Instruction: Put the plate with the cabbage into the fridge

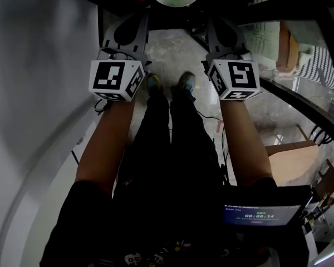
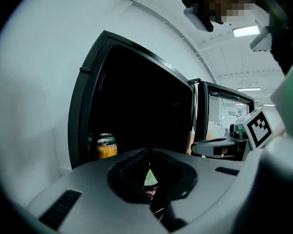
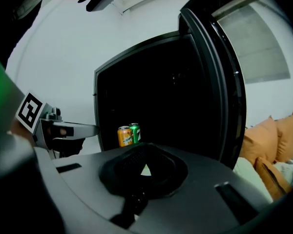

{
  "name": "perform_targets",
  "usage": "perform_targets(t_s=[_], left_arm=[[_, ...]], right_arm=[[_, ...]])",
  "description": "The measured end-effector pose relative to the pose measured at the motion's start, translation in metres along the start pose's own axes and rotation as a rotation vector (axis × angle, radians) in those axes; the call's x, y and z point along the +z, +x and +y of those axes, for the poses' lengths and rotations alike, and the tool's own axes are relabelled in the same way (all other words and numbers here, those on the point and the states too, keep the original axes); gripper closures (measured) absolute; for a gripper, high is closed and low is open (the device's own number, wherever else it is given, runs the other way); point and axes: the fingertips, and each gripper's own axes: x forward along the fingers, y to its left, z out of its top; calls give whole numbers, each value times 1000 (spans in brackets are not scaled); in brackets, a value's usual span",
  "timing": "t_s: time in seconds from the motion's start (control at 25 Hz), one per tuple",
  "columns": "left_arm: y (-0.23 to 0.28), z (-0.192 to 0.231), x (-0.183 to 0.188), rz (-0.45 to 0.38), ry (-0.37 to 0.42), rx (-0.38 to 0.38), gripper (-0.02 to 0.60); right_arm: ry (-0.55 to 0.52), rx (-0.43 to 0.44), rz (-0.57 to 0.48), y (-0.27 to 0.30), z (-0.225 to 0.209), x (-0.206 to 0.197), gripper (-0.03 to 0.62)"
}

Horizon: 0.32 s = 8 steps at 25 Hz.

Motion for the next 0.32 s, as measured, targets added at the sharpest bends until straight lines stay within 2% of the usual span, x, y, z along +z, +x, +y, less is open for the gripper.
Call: perform_targets(t_s=[0.32], left_arm=[[-18, -8, 12, -10, 4, 2, 578]], right_arm=[[-23, -6, -23, -22, 9, 23, 591]])
